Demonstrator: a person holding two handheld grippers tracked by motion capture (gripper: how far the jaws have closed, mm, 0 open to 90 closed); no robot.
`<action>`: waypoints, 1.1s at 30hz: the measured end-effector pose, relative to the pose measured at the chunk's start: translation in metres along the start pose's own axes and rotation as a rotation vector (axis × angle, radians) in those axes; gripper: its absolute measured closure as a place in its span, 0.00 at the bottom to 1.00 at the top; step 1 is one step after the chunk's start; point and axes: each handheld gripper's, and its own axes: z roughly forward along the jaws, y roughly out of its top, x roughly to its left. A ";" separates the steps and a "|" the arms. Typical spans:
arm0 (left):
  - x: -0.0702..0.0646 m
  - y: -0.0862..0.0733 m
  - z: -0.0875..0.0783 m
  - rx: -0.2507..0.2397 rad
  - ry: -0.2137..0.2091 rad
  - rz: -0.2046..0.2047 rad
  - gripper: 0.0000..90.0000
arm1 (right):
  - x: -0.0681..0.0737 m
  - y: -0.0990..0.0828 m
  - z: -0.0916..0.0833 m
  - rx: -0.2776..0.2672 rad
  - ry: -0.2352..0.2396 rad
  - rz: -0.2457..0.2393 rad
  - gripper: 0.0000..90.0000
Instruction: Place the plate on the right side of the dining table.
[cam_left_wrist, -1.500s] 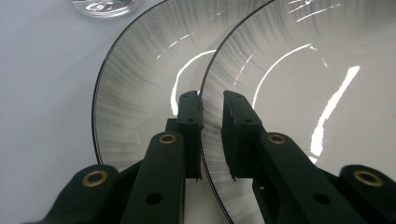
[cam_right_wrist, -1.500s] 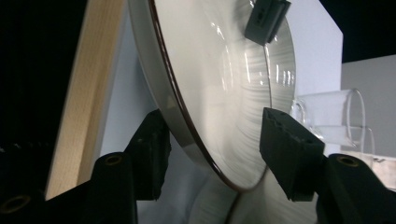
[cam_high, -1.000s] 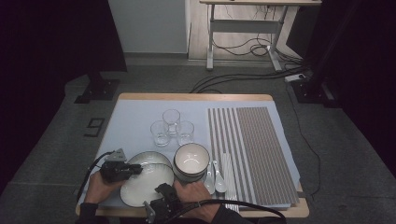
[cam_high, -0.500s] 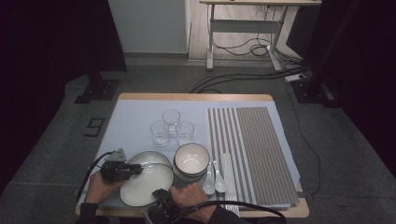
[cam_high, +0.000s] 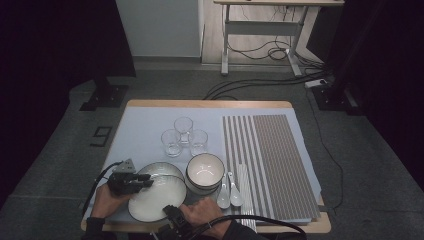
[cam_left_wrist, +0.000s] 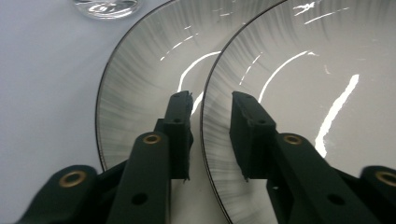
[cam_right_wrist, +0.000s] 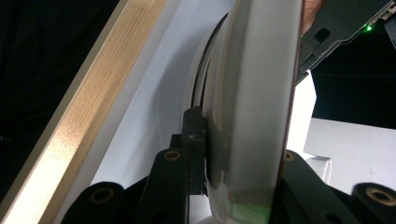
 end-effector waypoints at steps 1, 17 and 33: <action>0.000 0.000 0.000 0.001 0.005 0.002 0.74 | 0.000 0.000 0.000 0.000 -0.002 -0.004 0.85; 0.004 0.001 -0.023 -0.049 0.124 -0.045 0.31 | 0.000 0.000 0.002 0.021 -0.049 -0.047 0.85; 0.015 -0.022 -0.061 -0.161 0.347 -0.144 0.04 | -0.008 0.002 0.003 0.020 -0.101 -0.056 0.85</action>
